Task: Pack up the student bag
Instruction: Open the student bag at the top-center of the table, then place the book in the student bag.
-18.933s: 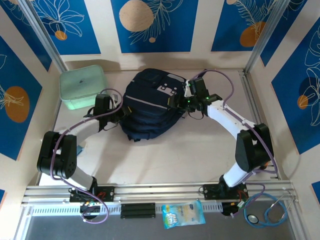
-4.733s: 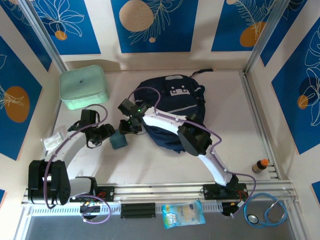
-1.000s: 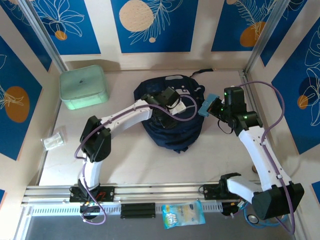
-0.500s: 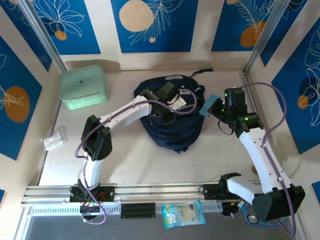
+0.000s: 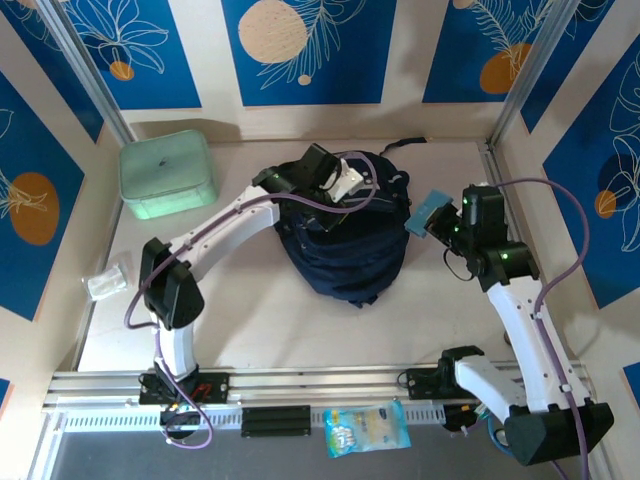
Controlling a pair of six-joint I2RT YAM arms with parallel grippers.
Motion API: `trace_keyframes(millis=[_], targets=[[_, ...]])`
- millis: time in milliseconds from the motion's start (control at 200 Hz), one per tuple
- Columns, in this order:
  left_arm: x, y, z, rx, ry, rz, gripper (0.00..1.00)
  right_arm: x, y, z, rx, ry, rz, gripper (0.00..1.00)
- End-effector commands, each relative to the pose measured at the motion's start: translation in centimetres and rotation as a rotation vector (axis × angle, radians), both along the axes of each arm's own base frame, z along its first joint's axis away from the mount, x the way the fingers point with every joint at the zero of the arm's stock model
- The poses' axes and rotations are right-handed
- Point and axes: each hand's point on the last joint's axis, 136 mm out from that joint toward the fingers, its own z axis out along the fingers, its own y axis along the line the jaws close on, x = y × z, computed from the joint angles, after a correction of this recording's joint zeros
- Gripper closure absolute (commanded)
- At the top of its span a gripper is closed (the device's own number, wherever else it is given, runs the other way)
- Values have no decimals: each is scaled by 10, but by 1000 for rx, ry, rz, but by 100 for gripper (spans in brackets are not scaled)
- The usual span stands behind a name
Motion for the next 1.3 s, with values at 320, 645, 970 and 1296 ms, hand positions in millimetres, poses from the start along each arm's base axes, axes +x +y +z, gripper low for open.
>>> trace_keyframes(millis=[320, 645, 970, 1296], targets=[[-3, -26, 62, -275, -45, -23, 94, 15, 78, -22, 463, 47, 68, 92], [2, -24, 65, -282, -49, 25, 94, 49, 124, -49, 602, 122, -50, 86], [10, -19, 71, -291, -49, 68, 94, 78, 146, -74, 608, 157, -34, 74], [11, -17, 72, -311, -29, 76, 93, 69, 135, -81, 577, 206, -78, 68]])
